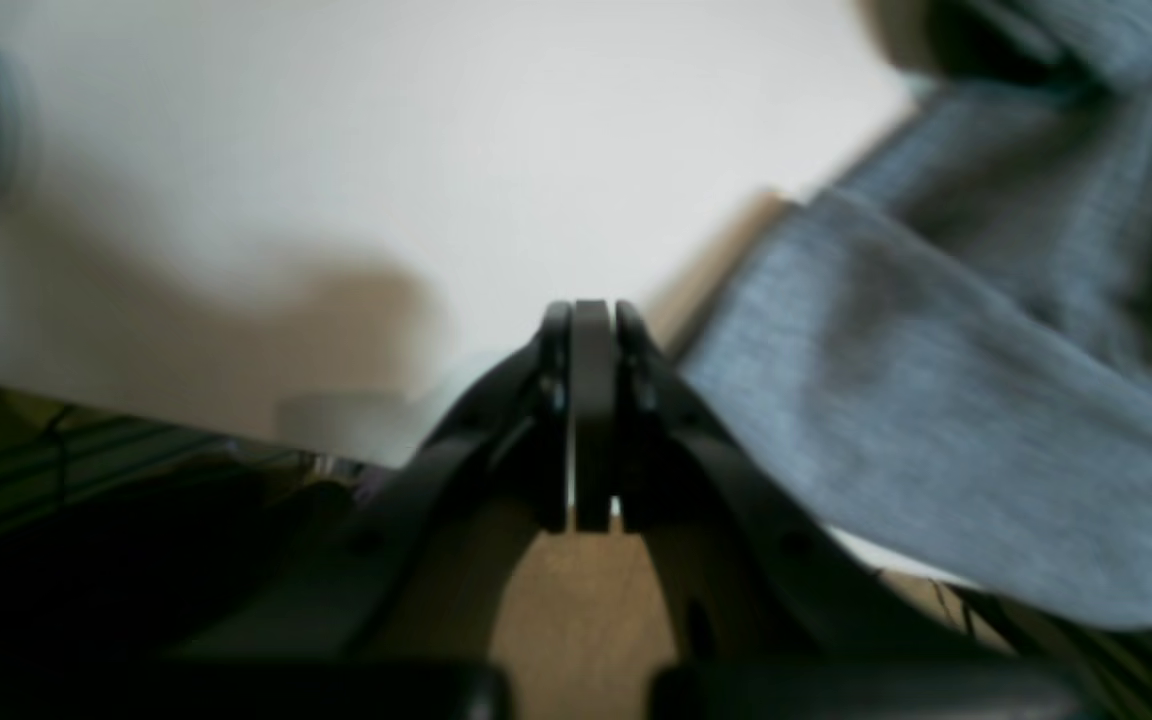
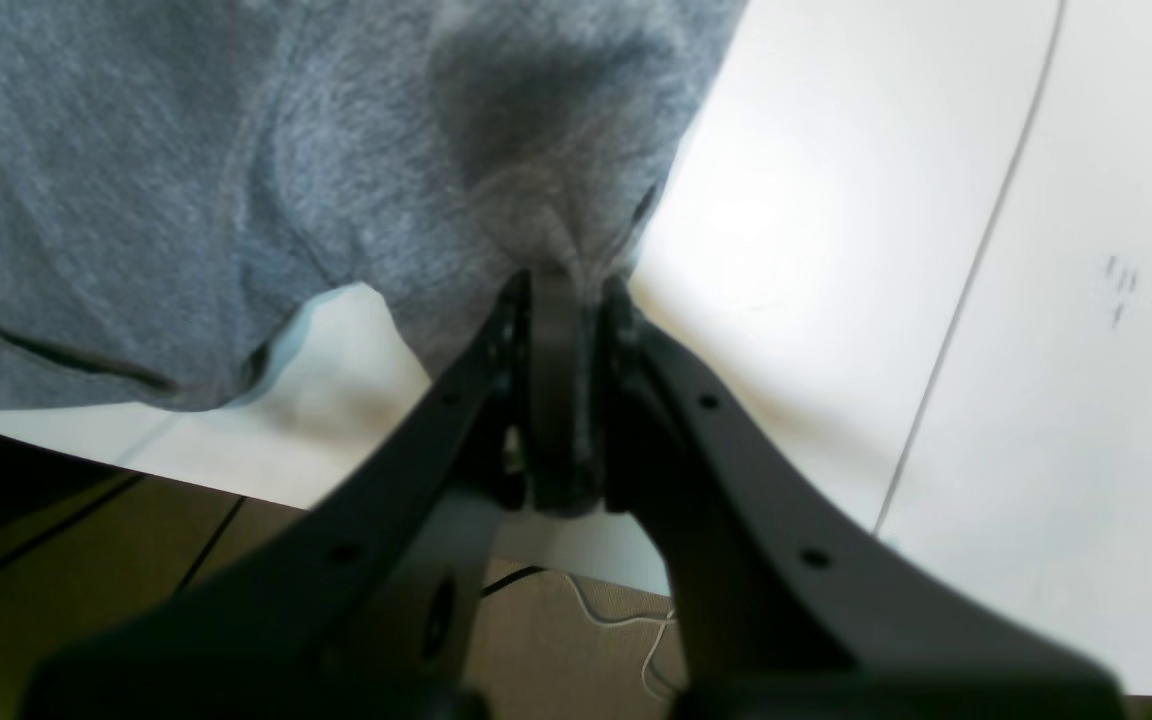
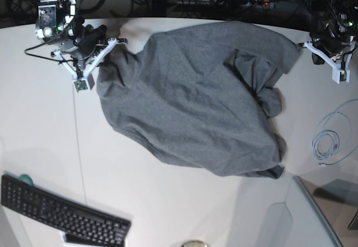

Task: Layout the t-shirt on the table in an organized manner, then fold the t-shirt properly
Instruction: 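Release the left gripper and regrasp the t-shirt edge nearby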

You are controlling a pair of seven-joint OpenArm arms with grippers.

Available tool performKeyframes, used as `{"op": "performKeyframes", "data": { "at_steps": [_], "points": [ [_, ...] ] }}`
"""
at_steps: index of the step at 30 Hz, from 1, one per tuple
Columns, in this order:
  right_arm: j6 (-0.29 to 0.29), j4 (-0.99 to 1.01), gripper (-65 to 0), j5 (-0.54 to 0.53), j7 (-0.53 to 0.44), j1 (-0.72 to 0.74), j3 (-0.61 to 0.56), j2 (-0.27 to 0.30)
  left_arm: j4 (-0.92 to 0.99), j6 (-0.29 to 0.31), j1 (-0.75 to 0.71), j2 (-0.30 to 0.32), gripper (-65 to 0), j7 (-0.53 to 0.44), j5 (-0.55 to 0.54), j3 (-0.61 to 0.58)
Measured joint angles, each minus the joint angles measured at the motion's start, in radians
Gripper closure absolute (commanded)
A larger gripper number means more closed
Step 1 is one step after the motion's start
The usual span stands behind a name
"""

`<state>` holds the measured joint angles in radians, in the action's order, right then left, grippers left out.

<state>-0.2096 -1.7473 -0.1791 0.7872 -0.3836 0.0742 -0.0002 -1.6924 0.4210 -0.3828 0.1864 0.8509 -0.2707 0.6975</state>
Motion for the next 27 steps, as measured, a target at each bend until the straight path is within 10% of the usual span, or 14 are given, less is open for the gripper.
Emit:
{"op": "performKeyframes", "data": {
  "at_steps": [7, 15, 19, 27],
  "points": [
    [0.0, 0.0, -0.6, 0.0, 0.0, 0.0, 0.0, 0.0, -0.055, 0.002, -0.042, -0.021, -46.2, -0.003, 0.0, 0.0],
    [0.0, 0.0, -0.6, 0.0, 0.0, 0.0, 0.0, 0.0, 0.141, 0.002, -0.033, -0.02, -47.7, -0.161, 0.002, -0.005],
    [0.0, 0.0, -0.6, 0.0, 0.0, 0.001, 0.0, 0.0, 0.225, 0.158, -0.024, -0.023, -47.7, -0.219, -0.054, 0.0],
    [0.0, 0.0, -0.6, 0.0, 0.0, 0.002, 0.0, 0.0, 0.298, 0.156, -0.017, -0.023, -44.8, -0.261, -0.092, -0.005]
  ]
}}
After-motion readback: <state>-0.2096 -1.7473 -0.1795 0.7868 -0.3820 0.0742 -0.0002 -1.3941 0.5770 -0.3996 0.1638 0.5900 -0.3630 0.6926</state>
